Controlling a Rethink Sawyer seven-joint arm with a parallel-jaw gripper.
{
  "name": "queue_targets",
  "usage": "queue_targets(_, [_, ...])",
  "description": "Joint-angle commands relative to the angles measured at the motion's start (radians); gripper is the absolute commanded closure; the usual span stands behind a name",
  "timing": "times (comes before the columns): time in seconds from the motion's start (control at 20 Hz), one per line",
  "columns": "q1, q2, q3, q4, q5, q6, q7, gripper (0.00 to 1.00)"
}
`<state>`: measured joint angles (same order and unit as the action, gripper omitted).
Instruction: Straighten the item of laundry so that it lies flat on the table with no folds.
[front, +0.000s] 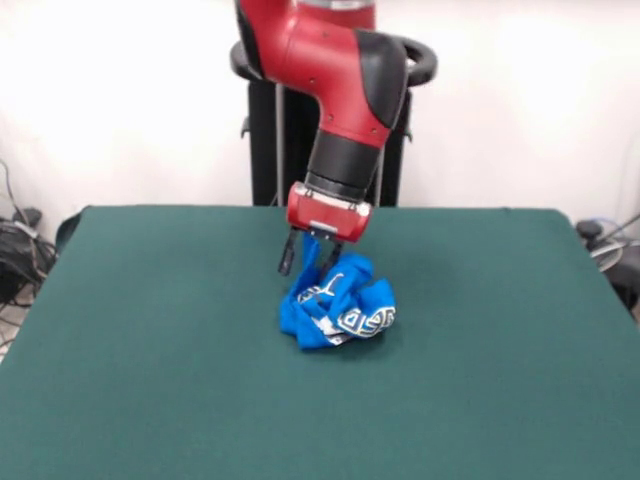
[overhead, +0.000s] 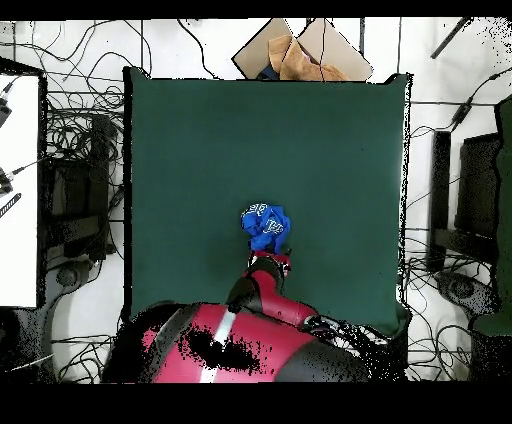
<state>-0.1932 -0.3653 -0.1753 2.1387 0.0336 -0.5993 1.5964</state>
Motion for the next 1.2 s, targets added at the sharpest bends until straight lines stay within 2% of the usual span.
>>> queue_targets(0.05, [-0.03,-0.019,0.214,0.0,-0.008,0.151,0.286,0.0])
queue_targets(0.15, [-0.045,-0.034,0.232,0.015,0.01,0.176,0.285,0.0])
queue_targets(0.2, [-0.052,-0.041,0.241,0.023,0.019,0.188,0.284,1.0])
queue_targets(0.35, [-0.095,-0.107,0.299,0.052,0.046,0.308,0.282,1.0])
queue_targets(0.5, [-0.121,-0.306,0.348,0.104,0.067,0.477,0.257,1.0])
queue_targets(0.7, [-0.07,-0.484,0.304,0.114,0.1,0.613,0.225,1.0])
queue_targets(0.8, [-0.054,-0.535,0.278,0.101,0.106,0.69,0.212,1.0])
queue_targets(1.05, [-0.137,-0.61,0.373,0.107,0.111,0.84,0.197,1.0])
queue_targets(1.2, [-0.075,-0.638,0.309,0.065,0.13,0.915,0.217,1.0])
